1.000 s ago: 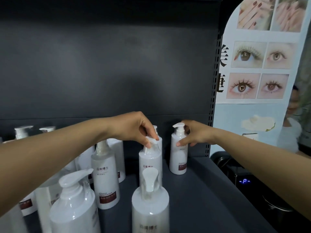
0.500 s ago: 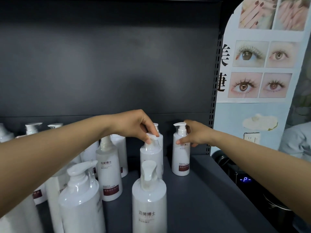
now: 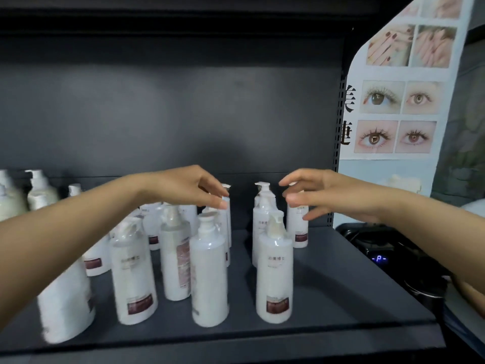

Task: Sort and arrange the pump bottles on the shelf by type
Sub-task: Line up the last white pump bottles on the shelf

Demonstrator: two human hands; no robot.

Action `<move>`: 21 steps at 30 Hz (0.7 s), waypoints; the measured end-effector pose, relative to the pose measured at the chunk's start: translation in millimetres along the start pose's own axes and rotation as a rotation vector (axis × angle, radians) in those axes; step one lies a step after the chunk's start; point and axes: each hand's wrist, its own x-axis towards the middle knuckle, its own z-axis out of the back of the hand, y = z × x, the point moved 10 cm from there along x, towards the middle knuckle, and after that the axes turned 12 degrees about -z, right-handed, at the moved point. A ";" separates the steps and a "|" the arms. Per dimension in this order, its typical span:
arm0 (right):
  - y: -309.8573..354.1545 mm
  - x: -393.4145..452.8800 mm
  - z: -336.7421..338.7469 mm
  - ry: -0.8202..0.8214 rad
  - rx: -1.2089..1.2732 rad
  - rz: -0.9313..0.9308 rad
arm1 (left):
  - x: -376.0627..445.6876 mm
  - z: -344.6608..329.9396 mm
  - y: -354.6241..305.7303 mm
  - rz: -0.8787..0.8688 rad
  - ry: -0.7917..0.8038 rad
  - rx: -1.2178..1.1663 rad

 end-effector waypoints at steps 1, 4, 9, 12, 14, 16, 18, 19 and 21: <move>-0.8 -6.1 -11.3 0.001 0.009 -0.018 | -8.8 -0.9 2.5 0.022 -0.006 0.055; -15.3 -13.5 -40.7 -0.057 0.025 -0.097 | -26.8 -11.6 6.9 0.061 -0.017 0.167; -25.2 -16.5 -55.1 -0.201 0.085 -0.131 | -44.0 -26.2 7.0 0.129 -0.190 0.141; -27.0 -16.7 -61.5 -0.264 0.007 -0.128 | -47.4 -32.1 10.8 0.160 -0.249 0.120; -26.1 -17.1 -65.1 -0.307 -0.089 -0.107 | -47.4 -34.8 13.5 0.171 -0.242 0.073; -25.2 -17.1 -65.6 -0.322 -0.132 -0.078 | -46.1 -36.7 11.2 0.141 -0.221 0.023; -26.5 -17.3 -61.9 -0.328 -0.128 -0.060 | -42.4 -42.4 5.6 0.089 -0.161 -0.063; -27.7 -17.6 -59.4 -0.333 -0.125 -0.057 | -40.8 -45.7 4.2 0.070 -0.123 -0.119; -31.2 -18.3 -54.2 -0.341 -0.113 -0.057 | -38.6 -51.7 3.8 0.049 -0.058 -0.224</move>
